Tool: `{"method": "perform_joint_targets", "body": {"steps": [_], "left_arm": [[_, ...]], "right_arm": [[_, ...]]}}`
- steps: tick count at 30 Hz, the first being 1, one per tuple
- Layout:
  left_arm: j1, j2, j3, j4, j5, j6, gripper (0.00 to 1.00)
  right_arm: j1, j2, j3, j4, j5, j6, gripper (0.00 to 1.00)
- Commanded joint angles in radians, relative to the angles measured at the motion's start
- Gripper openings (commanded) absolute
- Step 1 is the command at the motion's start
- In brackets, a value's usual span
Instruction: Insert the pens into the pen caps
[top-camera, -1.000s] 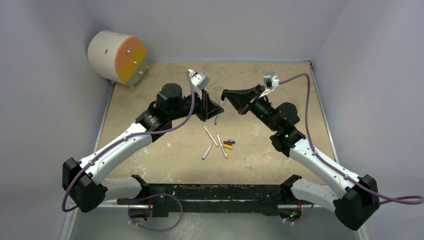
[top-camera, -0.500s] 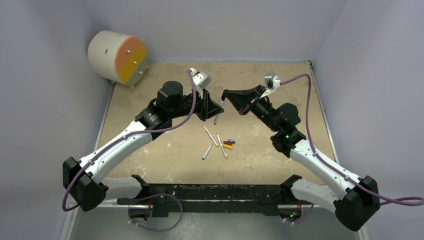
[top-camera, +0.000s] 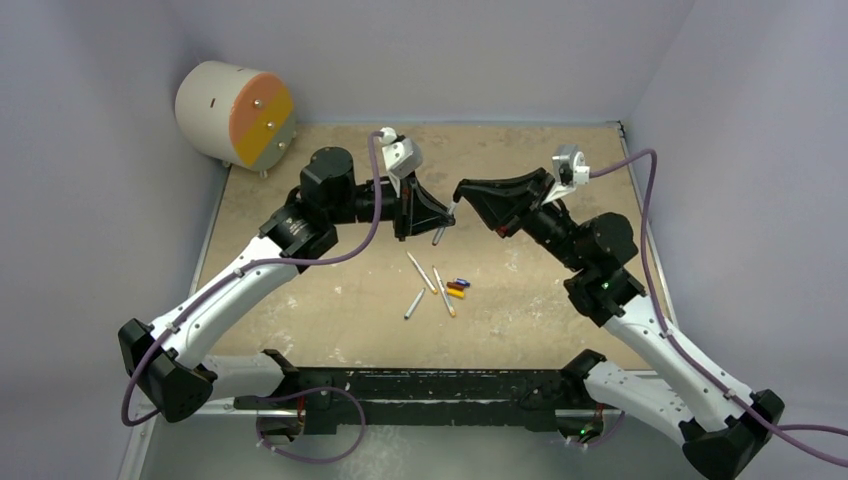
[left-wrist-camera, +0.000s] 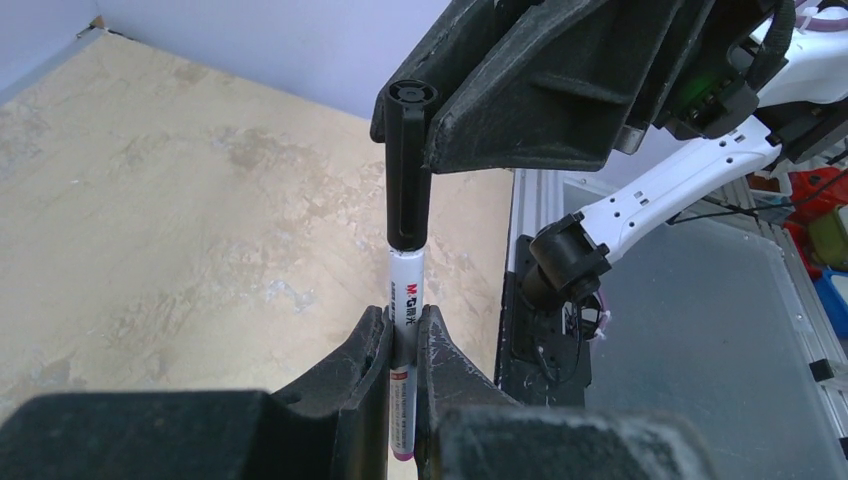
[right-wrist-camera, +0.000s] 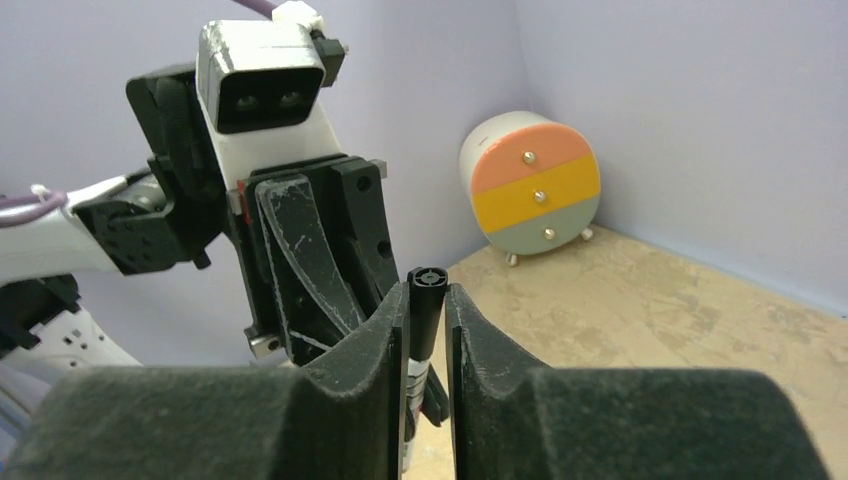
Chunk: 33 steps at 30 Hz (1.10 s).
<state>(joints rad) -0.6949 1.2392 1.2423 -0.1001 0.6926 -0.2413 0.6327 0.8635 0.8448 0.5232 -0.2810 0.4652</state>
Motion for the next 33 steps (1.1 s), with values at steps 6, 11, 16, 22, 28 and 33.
{"method": "perform_joint_targets", "body": {"steps": [6,11,16,22,28,33], "left_arm": [[0.012,-0.045,0.039,0.040,0.109,0.042,0.00],[0.013,-0.044,0.033,0.034,0.123,0.044,0.00],[0.012,-0.044,0.031,0.034,0.132,0.042,0.00],[0.012,-0.054,0.032,0.078,0.103,0.022,0.00],[0.012,-0.057,0.067,0.120,0.062,0.013,0.00],[0.013,-0.039,0.128,0.117,0.062,0.039,0.00]], "right_arm": [[0.009,0.013,0.096,-0.116,-0.040,-0.079,0.43],[0.010,-0.008,0.077,-0.084,-0.029,-0.072,0.39],[0.009,-0.026,0.068,-0.081,-0.026,-0.069,0.00],[0.009,-0.012,0.049,-0.064,-0.044,-0.046,0.00],[0.010,0.037,-0.001,-0.043,-0.163,0.020,0.00],[0.010,0.060,-0.061,-0.030,-0.226,0.067,0.00]]}}
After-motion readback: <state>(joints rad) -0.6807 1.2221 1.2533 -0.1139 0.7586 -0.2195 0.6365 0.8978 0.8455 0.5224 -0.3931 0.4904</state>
